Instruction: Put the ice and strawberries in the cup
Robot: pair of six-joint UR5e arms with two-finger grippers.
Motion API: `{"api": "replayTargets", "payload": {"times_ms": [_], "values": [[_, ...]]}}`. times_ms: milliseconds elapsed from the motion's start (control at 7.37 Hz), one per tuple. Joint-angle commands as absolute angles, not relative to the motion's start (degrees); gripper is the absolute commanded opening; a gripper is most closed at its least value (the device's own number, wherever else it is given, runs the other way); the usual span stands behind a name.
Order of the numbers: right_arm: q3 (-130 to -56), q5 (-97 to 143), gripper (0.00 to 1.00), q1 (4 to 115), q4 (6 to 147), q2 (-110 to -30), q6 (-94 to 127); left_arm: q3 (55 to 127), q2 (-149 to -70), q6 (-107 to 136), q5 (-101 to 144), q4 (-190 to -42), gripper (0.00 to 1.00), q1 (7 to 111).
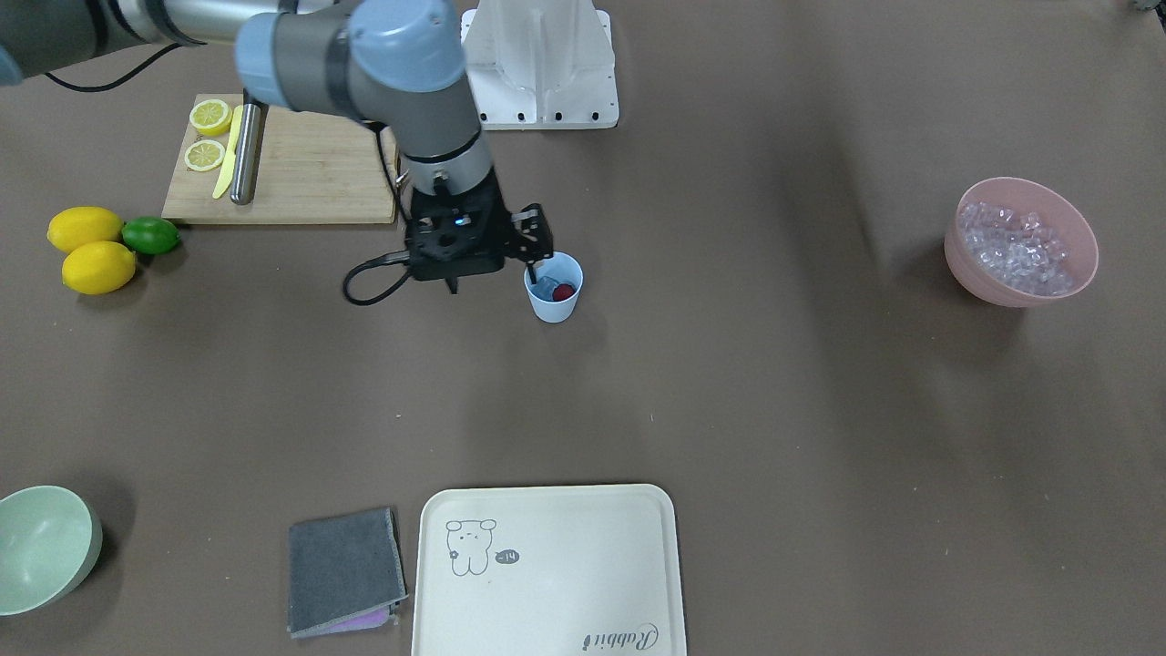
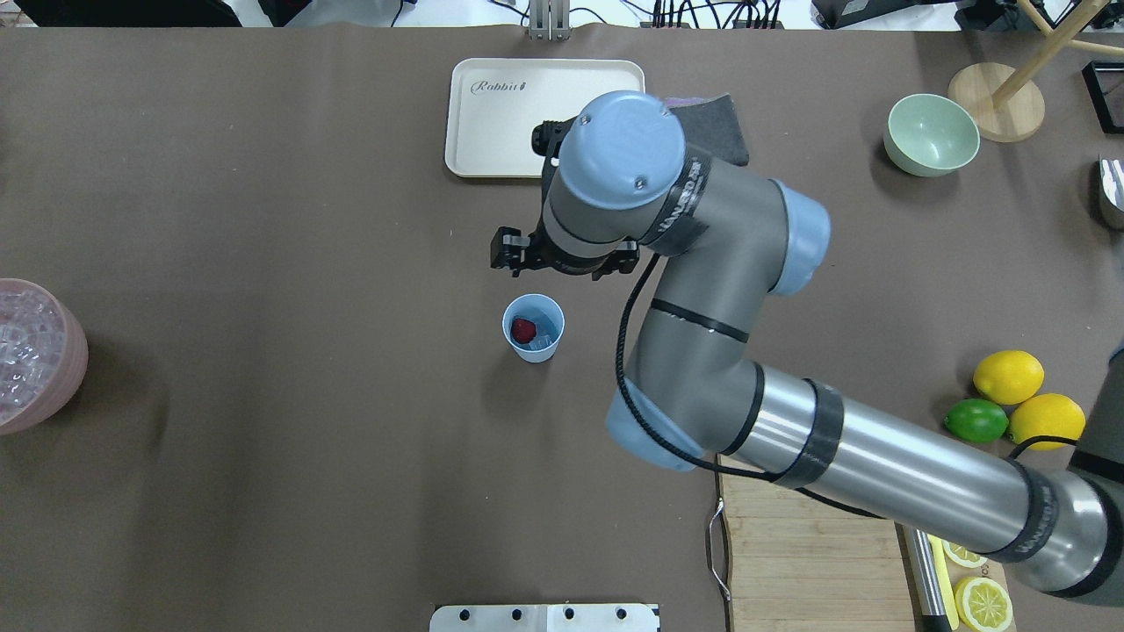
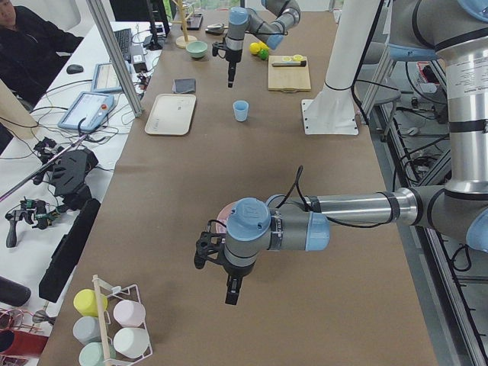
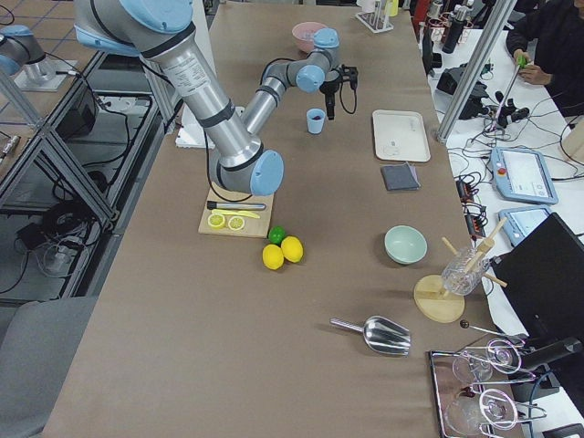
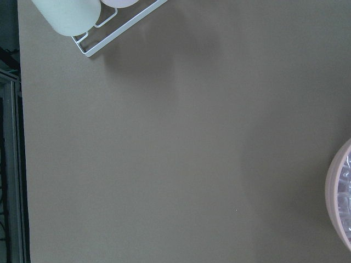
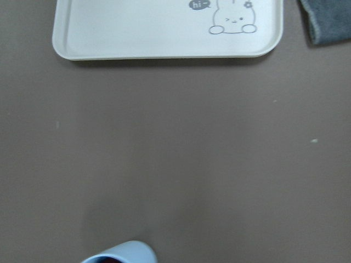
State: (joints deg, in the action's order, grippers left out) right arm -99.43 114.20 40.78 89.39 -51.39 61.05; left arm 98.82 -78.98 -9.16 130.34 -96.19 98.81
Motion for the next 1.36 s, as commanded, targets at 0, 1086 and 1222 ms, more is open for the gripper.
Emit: {"api": "replayTargets", "payload": {"times_ms": [0, 1086, 1222], "values": [[-107.3, 128.3, 1.0, 58.4, 90.6, -66.1, 41.3, 99.5, -79.4, -8.3, 130.3, -96.9, 0.97, 99.3], [-99.4, 130.4, 1.0, 91.2, 95.2, -95.6, -22.8, 100.5, -81.1, -8.0, 130.2, -98.5, 0.97, 97.7], [-100.1, 130.6, 1.0, 93.5, 95.1, -95.6, -22.9, 100.6, -81.1, -8.0, 130.2, -98.4, 0.97, 97.6]]}}
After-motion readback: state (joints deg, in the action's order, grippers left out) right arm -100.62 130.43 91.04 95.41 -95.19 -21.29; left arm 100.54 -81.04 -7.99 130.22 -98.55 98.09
